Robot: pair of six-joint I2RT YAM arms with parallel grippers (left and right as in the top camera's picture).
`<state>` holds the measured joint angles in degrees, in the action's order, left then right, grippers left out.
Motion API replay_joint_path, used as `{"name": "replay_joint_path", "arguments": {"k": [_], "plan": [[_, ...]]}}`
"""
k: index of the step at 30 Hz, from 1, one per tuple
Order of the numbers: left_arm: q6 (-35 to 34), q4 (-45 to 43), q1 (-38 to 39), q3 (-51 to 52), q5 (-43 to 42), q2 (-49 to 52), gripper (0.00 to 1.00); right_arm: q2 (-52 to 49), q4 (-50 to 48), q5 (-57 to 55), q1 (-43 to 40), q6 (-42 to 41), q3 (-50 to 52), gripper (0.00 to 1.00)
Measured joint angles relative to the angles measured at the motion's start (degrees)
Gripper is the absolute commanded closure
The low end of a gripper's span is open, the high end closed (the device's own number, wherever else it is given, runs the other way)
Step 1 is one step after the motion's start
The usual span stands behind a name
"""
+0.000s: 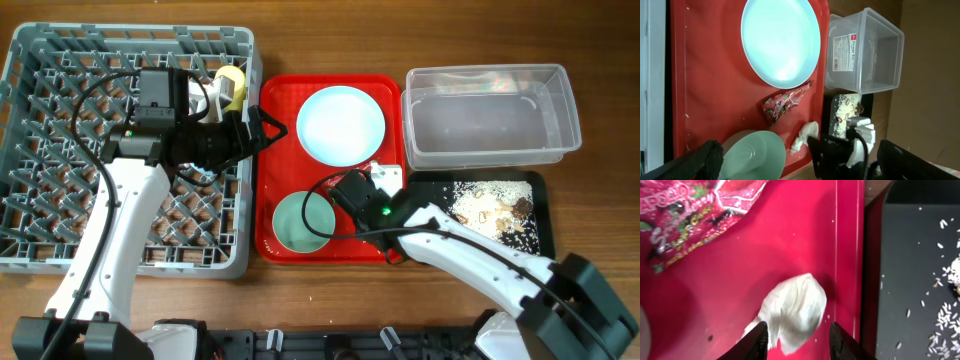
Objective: Sort waste into correct bins and load items into the dishwasher rack
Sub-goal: 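Grasp the white tissue with the right gripper and drop it in the clear bin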
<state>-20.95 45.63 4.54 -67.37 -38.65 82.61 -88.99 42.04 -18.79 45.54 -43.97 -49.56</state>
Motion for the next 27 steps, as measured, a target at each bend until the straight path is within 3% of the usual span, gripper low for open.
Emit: {"name": "replay_joint_path", "arguments": {"k": [2,6,9,12,19,22,27], "plan": [[0.0,0.0,0.0,0.0,0.0,0.0,0.0,-2.6,-2.12,-0.68,0.0,-0.02,0.0,0.61],[0.0,0.0,0.0,0.0,0.0,0.0,0.0,-5.14,-3.76,-0.98,0.0,-0.37,0.04,0.76],[0.0,0.0,0.0,0.0,0.0,0.0,0.0,-5.18,-3.54,-1.68,0.0,-0.39,0.02,0.96],[0.0,0.0,0.0,0.0,0.0,0.0,0.0,-3.74,-1.95,-3.13,0.0,0.98,-0.85,0.96],[0.0,0.0,0.0,0.0,-0.02,0.0,0.0,12.98,-0.87,-10.6,-5.57,8.85,-11.06,0.96],[0.0,0.0,0.0,0.0,0.0,0.0,0.0,18.82,-1.62,-14.64,-14.71,12.52,-11.69,0.96],[0.0,-0.13,0.0,0.0,0.0,0.0,0.0,17.79,-8.17,-12.41,-35.26,24.2,-11.67,0.92]]}}
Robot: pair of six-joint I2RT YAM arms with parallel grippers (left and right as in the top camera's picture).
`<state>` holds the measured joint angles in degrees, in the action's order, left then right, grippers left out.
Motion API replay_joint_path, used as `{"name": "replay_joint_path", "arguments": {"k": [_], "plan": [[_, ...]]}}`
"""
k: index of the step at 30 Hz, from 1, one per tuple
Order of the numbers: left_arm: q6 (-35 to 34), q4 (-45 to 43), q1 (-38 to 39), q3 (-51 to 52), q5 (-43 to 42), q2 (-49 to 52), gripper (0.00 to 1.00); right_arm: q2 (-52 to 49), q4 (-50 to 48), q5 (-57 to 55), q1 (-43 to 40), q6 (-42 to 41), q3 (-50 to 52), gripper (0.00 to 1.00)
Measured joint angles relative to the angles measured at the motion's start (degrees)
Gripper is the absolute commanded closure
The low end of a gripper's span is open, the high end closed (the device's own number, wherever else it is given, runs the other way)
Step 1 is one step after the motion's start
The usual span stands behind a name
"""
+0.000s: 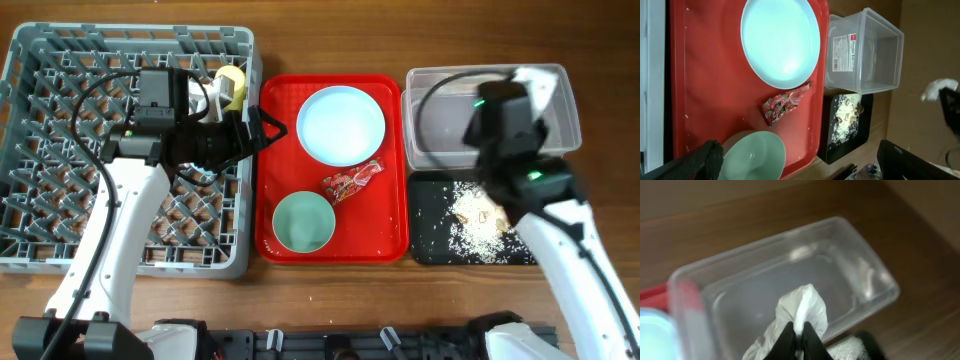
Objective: Sort waste into correct bins and load items into the dishwasher rack
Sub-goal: 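Grasp the white tissue with the right gripper and drop it in the clear bin, then move the right gripper to the red candy wrapper and grasp it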
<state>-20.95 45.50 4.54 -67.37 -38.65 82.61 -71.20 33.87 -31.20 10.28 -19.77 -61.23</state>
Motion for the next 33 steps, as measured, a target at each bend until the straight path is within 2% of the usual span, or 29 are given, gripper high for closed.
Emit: {"name": "replay_joint_path", "arguments": {"k": [2,3,5,6,7,9,11,12,17,18,19,20,21,24,27,30,33], "plan": [[0.0,0.07,0.0,0.0,0.0,0.0,0.0,-2.47,-2.69,3.23,-6.25,3.08,0.0,0.9],[0.0,0.07,0.0,0.0,0.0,0.0,0.0,-4.02,-3.82,5.53,-8.94,4.15,0.0,0.82],[0.0,0.07,0.0,0.0,-0.02,0.0,0.0,-6.95,-5.05,9.57,-12.52,6.23,0.0,0.61],[0.0,0.09,0.0,0.0,0.0,0.0,0.0,-8.52,-6.01,11.54,-13.79,7.13,0.0,0.38],[0.0,0.09,0.0,0.0,0.0,0.0,0.0,-10.75,-6.49,13.66,-15.04,8.44,0.0,0.25],[0.0,0.11,0.0,0.0,0.0,0.0,0.0,-13.2,-7.13,15.52,-15.76,9.86,0.0,0.18],[0.0,0.11,0.0,0.0,0.0,0.0,0.0,-14.12,-7.67,16.65,-15.8,11.52,0.0,0.04],[0.0,0.13,0.0,0.0,0.0,0.0,0.0,-14.05,-8.11,17.11,-15.8,12.33,0.0,0.01],[0.0,0.13,0.0,0.0,0.0,0.0,0.0,-11.63,-6.67,19.19,-15.82,14.14,-0.22,0.0],[0.0,0.11,0.0,0.0,0.0,0.0,0.0,-10.23,-5.33,22.88,-15.87,15.8,-0.35,0.09],[0.0,0.13,0.0,0.0,0.0,0.0,0.0,-9.18,-4.52,26.25,-15.91,16.76,-0.44,0.31],[0.0,0.13,0.0,0.0,0.0,0.0,0.0,-8.41,-3.76,30.16,-15.91,17.2,-0.55,0.45],[0.0,0.13,0.0,0.0,0.0,0.0,0.0,-7.54,-1.97,35.28,-15.91,16.46,-0.7,0.55],[0.0,0.09,0.0,0.0,0.0,0.0,0.0,-6.4,2.36,46.03,-15.21,9.7,-0.92,0.58],[0.0,0.11,0.0,0.0,0.0,-0.02,0.0,-6.4,4.85,52.43,-9.2,2.51,-0.92,0.59],[0.0,0.11,0.0,0.0,0.0,0.0,0.0,-6.4,4.92,51.65,0.48,-3.56,-0.92,0.59],[0.0,0.13,0.0,0.0,-0.02,0.0,0.0,-6.43,4.96,45.07,10.58,-10.75,-0.92,0.6]]}}
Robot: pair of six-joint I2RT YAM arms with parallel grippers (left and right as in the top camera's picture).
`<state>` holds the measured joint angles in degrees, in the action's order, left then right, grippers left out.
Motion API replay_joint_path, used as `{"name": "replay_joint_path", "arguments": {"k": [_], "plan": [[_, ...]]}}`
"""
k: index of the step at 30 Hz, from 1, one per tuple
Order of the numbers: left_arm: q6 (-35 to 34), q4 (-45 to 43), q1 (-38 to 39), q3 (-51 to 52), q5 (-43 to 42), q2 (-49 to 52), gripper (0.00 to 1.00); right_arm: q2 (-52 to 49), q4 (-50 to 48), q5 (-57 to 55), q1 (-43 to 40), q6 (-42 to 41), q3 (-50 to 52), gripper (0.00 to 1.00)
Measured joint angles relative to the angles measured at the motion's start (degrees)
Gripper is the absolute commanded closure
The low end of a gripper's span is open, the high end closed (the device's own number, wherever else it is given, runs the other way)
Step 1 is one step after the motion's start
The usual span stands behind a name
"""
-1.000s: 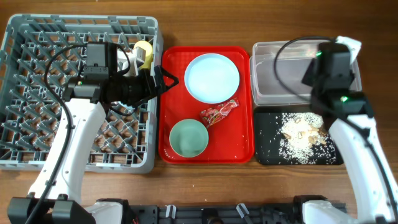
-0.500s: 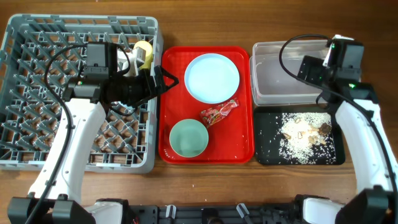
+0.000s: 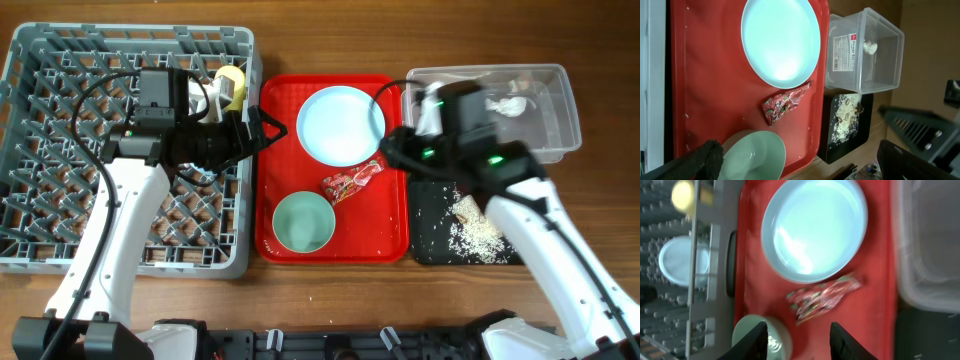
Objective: Sort waste into correct bins and load items into the dishwasher rack
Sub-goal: 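Move the right gripper to the red candy wrapper and grasp it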
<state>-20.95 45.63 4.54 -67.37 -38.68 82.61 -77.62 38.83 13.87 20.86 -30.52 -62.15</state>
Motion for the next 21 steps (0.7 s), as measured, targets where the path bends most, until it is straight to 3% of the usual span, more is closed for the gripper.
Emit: {"name": "replay_joint_path", "arguments": {"k": [4,9,15,21], "plan": [[0.0,0.0,0.0,0.0,0.02,0.0,0.0,-0.98,-0.39,-12.41,13.57,-12.07,0.0,0.63],[0.0,0.0,0.0,0.0,0.02,0.0,0.0,-10.27,-3.3,-23.3,22.58,-22.73,-0.07,0.67],[0.0,0.0,0.0,0.0,0.02,0.0,0.0,-24.3,-7.37,-24.9,24.22,-26.8,-0.07,0.69],[0.0,-0.02,0.0,0.0,0.02,0.0,0.0,-27.65,-4.55,-26.08,24.22,-27.15,-0.15,0.68]]}}
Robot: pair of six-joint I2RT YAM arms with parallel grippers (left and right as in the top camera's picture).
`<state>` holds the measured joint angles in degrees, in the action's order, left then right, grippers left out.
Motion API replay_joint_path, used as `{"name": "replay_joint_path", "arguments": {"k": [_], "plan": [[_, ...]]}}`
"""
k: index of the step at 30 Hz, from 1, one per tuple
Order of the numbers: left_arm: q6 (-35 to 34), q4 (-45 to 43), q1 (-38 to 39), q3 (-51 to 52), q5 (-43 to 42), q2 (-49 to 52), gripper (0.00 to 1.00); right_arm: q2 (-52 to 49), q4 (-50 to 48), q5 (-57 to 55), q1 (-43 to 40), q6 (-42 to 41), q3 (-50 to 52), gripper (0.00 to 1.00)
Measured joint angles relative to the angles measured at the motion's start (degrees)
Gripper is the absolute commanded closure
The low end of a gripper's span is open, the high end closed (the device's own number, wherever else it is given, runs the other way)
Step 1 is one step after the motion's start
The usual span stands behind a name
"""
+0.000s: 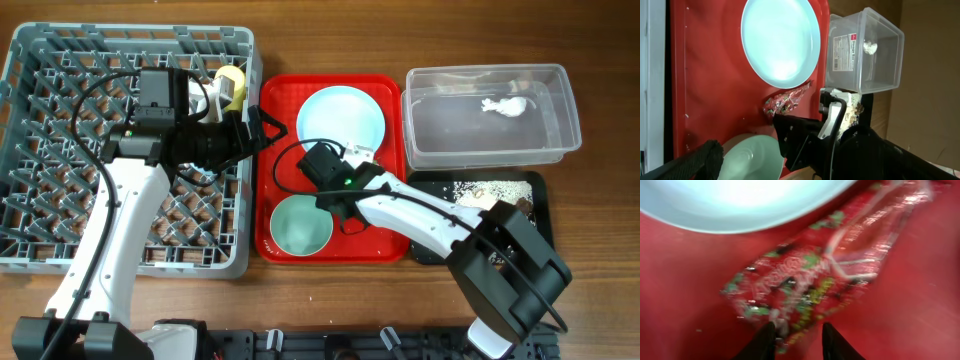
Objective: Sort waste into correct bins and load items into the dishwasher rack
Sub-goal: 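Move the right gripper to the red candy wrapper and grasp it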
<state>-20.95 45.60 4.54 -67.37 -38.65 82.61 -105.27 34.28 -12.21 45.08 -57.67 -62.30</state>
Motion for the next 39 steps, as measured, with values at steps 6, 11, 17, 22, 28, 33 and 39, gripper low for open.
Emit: {"name": "replay_joint_path", "arguments": {"k": [6,11,17,22,28,33,39], "plan": [[0.0,0.04,0.0,0.0,-0.02,0.0,0.0,-0.02,9.09,-4.55,-0.83,-0.2,-0.09,0.67],[0.0,0.02,0.0,0.0,0.0,0.0,0.0,1.46,8.04,-4.55,-3.98,-0.2,-0.07,0.67],[0.0,0.04,0.0,0.0,0.0,0.0,0.0,9.77,-0.24,-2.58,-4.2,-0.81,-0.15,0.96],[0.0,0.0,0.0,0.0,0.0,0.0,0.0,5.77,-8.26,-0.44,-4.2,-1.49,-0.15,0.96],[0.0,0.0,0.0,0.0,0.0,0.0,0.0,0.15,-3.3,0.9,-4.2,-1.7,-0.13,0.96],[0.0,0.0,0.0,0.0,0.0,0.0,0.0,0.15,5.95,-0.13,-4.2,-1.11,-0.15,0.95],[0.0,0.02,0.0,0.0,0.0,0.0,0.0,0.17,9.07,-2.03,-4.33,4.66,-0.28,0.96]]}}
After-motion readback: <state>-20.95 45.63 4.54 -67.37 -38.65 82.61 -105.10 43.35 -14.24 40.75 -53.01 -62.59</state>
